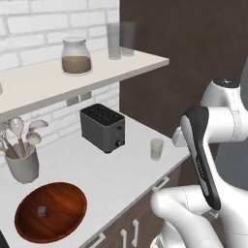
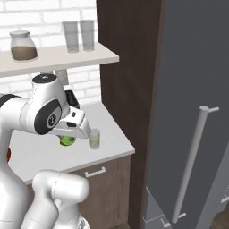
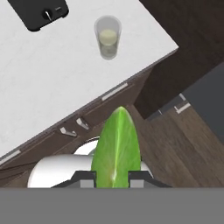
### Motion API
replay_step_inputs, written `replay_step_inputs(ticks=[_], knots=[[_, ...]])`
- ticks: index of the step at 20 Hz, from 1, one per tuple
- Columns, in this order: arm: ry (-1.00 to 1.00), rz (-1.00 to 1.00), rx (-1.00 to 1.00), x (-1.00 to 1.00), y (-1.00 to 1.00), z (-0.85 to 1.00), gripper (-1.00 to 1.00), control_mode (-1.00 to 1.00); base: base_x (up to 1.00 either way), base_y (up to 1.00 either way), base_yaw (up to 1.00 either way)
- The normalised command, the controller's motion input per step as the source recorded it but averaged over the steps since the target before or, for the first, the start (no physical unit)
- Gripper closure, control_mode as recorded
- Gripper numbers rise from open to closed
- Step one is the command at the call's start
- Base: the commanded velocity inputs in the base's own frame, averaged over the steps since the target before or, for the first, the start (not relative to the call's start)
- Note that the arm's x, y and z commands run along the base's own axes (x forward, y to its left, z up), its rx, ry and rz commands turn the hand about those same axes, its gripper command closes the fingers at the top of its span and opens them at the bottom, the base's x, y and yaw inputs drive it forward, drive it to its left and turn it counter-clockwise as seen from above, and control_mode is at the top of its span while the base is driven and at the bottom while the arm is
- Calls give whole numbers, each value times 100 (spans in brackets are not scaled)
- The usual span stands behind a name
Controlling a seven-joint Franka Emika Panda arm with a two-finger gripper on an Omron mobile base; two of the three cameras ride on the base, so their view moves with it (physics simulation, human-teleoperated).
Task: Grab a lemon wedge from the fridge and one ice cube from the ice bowl, and put them in the glass of lemonade.
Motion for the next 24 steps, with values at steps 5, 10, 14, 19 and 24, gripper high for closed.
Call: replay_step_inputs(ticks=[5, 10, 14, 19, 24], knots=[[-1, 0, 0, 26, 0, -1, 100, -100, 3, 0, 0], [-2, 0, 0, 98, 8, -17, 100, -100, 0, 0, 0], [-2, 1, 0, 100, 22, -43, 100, -100, 0, 0, 0], [-2, 1, 0, 95, 7, -22, 100, -100, 0, 0, 0], [4, 3, 2, 71, -3, -17, 100, -100, 0, 0, 0]])
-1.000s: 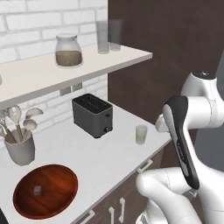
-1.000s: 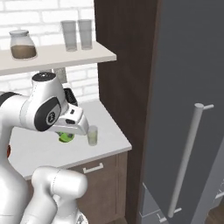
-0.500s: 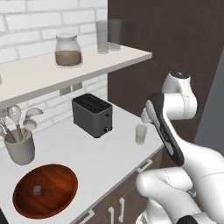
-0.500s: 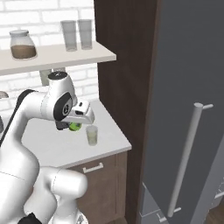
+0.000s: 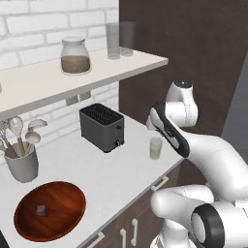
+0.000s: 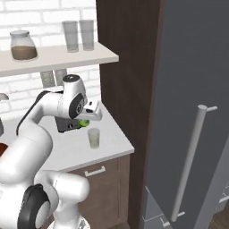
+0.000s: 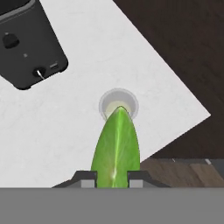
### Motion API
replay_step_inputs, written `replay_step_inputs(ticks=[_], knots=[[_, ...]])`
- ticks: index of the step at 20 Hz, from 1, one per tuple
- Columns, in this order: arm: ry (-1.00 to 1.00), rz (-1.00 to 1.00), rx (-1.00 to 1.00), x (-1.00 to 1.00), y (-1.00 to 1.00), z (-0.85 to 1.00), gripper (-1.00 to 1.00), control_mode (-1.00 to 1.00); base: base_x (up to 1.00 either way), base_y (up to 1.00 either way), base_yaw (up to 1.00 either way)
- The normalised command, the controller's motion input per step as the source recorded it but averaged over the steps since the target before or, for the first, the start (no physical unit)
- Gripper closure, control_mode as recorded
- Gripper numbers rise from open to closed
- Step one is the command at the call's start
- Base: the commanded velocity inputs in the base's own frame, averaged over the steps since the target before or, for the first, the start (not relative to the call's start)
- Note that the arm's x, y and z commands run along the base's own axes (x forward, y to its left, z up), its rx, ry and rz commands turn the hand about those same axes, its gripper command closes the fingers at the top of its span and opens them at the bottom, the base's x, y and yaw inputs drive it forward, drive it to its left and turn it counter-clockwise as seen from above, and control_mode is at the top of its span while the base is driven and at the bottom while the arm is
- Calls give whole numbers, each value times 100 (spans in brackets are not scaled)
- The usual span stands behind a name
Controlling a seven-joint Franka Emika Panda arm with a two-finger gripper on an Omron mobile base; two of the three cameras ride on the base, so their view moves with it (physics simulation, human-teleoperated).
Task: Grab a lemon wedge from the fridge and one ice cube from the ice bowl, and put them in the glass of lemonade.
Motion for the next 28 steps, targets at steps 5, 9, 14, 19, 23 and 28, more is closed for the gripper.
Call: replay_step_inputs(ticks=[5, 9, 14, 19, 23, 28], knots=[[14, 0, 0, 4, 0, -20, 100, -100, 0, 0, 0], [9, 0, 0, 2, 0, -26, 100, -100, 0, 0, 0], [1, 0, 0, 0, 0, -9, 100, -100, 0, 0, 0], [0, 0, 0, 10, 0, -1, 100, -100, 0, 0, 0], [0, 0, 0, 31, 0, 0, 100, -100, 0, 0, 0], [0, 0, 0, 39, 0, 0, 100, -100, 0, 0, 0]])
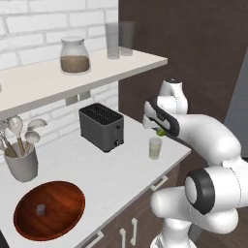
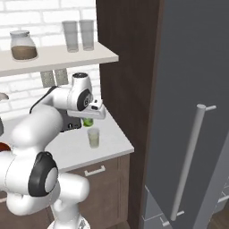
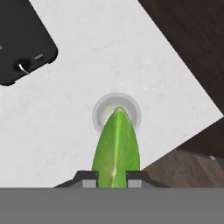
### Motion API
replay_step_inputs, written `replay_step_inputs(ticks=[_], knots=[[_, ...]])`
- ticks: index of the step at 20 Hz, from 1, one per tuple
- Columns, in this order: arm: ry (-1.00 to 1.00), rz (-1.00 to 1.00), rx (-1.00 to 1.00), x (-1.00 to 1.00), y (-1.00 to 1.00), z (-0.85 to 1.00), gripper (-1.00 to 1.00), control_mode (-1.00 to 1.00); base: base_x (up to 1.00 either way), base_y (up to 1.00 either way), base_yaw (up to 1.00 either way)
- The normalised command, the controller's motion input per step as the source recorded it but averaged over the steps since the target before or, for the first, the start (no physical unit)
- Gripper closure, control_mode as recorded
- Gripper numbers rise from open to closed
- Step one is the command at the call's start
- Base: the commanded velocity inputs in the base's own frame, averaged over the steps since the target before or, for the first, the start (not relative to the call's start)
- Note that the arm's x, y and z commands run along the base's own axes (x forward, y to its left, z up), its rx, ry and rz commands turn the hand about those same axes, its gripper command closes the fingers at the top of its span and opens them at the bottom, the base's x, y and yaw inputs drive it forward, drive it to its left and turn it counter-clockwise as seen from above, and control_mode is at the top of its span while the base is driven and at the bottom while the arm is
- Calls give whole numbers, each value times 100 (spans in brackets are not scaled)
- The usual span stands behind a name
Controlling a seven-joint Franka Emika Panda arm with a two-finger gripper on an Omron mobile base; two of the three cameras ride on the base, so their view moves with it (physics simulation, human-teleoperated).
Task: Grab a lemon wedge from the fridge and one ice cube from the ice bowl, and put them in the glass of lemonade.
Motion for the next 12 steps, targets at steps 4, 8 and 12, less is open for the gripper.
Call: replay_step_inputs(ticks=[4, 8, 12], knots=[[2, 0, 0, 20, 0, -13, 100, -100, 0, 0, 0], [1, 0, 0, 1, 0, -40, 100, -100, 0, 0, 0], [0, 0, 0, 2, 0, -36, 100, -100, 0, 0, 0]])
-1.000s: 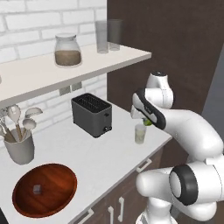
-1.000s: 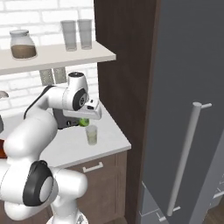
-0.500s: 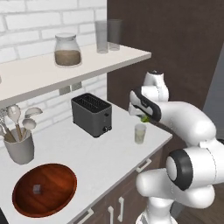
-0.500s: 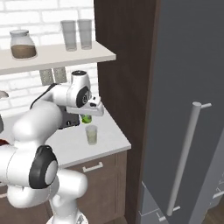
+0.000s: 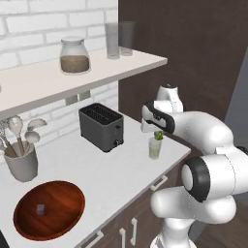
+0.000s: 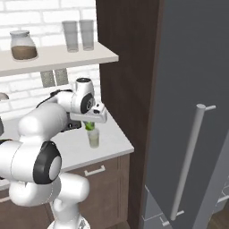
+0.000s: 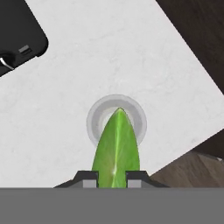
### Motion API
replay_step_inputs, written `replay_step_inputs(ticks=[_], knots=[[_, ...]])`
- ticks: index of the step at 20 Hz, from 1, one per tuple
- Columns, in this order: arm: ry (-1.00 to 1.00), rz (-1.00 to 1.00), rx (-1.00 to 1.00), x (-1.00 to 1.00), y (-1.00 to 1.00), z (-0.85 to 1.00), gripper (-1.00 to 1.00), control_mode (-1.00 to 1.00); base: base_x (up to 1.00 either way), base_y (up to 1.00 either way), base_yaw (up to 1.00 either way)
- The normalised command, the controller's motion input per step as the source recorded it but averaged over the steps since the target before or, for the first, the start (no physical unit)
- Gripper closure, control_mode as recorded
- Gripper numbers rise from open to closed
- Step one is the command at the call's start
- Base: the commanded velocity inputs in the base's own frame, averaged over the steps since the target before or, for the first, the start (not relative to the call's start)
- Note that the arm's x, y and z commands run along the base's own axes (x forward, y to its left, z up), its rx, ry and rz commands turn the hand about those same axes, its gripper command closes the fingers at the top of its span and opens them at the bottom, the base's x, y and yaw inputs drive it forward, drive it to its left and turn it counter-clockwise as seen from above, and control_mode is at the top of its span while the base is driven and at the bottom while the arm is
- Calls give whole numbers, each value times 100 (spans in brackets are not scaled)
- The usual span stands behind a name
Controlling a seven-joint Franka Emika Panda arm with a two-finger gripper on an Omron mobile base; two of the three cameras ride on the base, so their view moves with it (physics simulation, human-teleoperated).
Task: Grab a lemon wedge from the fridge and one ice cube from the ice bowl, and put them in the glass of lemonade.
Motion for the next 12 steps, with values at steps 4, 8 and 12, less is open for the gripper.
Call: replay_step_inputs(ticks=[4, 8, 12], knots=[[0, 0, 0, 26, 0, 0, 100, -100, 0, 0, 0], [0, 0, 0, 39, 0, 0, 100, -100, 0, 0, 0], [0, 0, 0, 13, 0, -5, 100, -100, 0, 0, 0]])
